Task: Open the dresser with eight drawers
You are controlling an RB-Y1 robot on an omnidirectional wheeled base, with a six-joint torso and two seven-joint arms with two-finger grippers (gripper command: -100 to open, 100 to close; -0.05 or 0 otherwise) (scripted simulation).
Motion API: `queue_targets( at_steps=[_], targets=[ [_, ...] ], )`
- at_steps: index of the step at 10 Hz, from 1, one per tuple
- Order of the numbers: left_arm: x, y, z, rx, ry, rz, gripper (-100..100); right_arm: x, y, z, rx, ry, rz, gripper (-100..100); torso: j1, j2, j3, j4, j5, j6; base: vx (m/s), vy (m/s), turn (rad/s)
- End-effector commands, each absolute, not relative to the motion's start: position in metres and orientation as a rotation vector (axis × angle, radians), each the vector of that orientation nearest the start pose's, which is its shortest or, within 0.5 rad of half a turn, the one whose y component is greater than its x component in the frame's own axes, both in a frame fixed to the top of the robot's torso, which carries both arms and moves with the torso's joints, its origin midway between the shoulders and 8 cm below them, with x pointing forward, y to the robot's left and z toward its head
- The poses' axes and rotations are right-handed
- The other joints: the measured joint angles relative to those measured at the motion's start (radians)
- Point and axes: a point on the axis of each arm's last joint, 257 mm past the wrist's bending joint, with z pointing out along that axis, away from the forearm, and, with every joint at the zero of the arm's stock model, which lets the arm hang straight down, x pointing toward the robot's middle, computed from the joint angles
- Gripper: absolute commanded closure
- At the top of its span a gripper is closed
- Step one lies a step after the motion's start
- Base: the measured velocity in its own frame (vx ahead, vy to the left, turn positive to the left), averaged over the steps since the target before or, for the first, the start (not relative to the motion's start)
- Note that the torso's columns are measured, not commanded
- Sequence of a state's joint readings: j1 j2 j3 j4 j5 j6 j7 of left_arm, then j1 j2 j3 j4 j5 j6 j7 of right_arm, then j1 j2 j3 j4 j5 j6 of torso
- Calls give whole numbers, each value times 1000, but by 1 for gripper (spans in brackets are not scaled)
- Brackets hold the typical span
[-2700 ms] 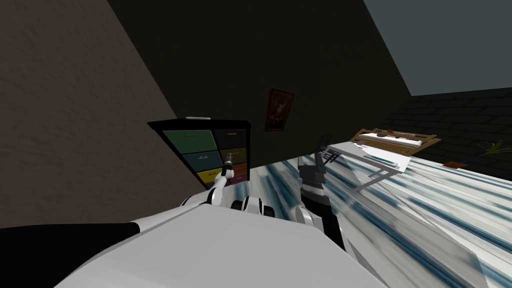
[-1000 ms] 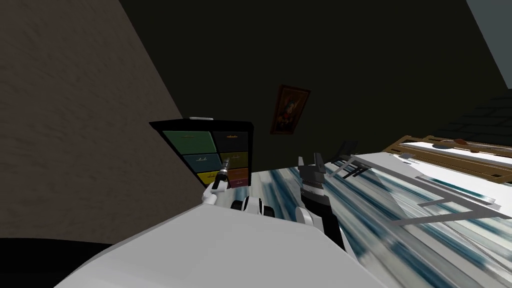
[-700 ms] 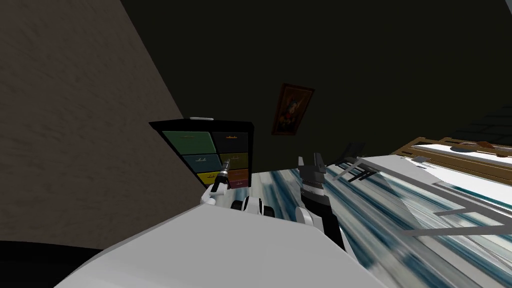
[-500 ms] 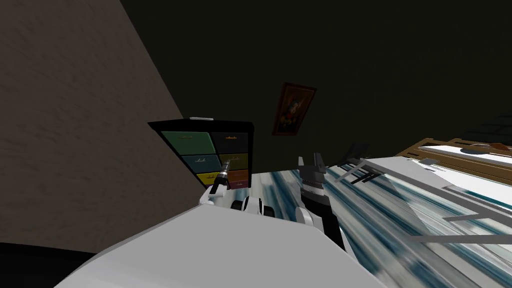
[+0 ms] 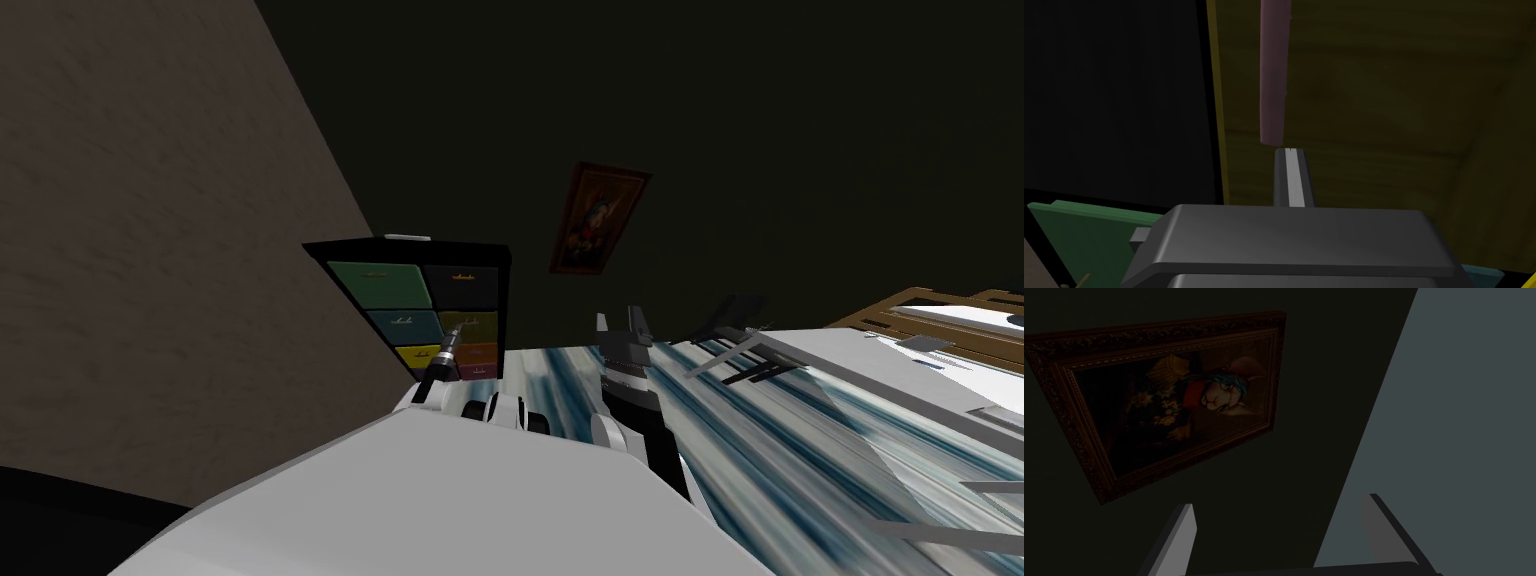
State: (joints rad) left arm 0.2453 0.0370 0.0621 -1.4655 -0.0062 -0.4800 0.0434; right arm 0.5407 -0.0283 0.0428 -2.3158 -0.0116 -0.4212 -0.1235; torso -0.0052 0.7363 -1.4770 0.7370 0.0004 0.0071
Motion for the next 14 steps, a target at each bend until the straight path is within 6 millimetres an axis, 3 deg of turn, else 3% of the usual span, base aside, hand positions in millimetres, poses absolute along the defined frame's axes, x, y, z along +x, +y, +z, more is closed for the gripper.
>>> queue_targets(
  at_steps=[1, 2, 6, 10, 13, 14],
  targets=[
    [443, 301, -267, -1134, 1024, -1160, 100, 349, -269, 11, 769, 649, 1434, 0, -2, 2, 1, 2, -2, 0, -2, 9, 8],
    [442, 310, -264, -1101, 1050, -1142, -100, 349, -269, 11, 769, 649, 1434, 0, -1, 3, 2, 2, -2, -3, 0, 0, 0],
    [447, 316, -251, -1071, 1073, -1140, -100, 349, -269, 11, 769, 649, 1434, 0, 4, 3, 2, 1, -1, -7, -26, -17, -7],
    [450, 298, -254, -1146, 1025, -1180, -100, 349, -269, 11, 769, 649, 1434, 0, 6, 0, 0, 0, 0, -7, -37, -13, -3],
    [451, 301, -250, -1136, 1029, -1175, -100, 349, -269, 11, 769, 649, 1434, 0, 6, -2, -1, 0, 0, -7, 35, 7, -6],
    [452, 301, -250, -1138, 1030, -1175, 100, 349, -269, 11, 769, 649, 1434, 0, 5, 1, 0, 0, 0, -7, 7, 2, 1]
  ],
)
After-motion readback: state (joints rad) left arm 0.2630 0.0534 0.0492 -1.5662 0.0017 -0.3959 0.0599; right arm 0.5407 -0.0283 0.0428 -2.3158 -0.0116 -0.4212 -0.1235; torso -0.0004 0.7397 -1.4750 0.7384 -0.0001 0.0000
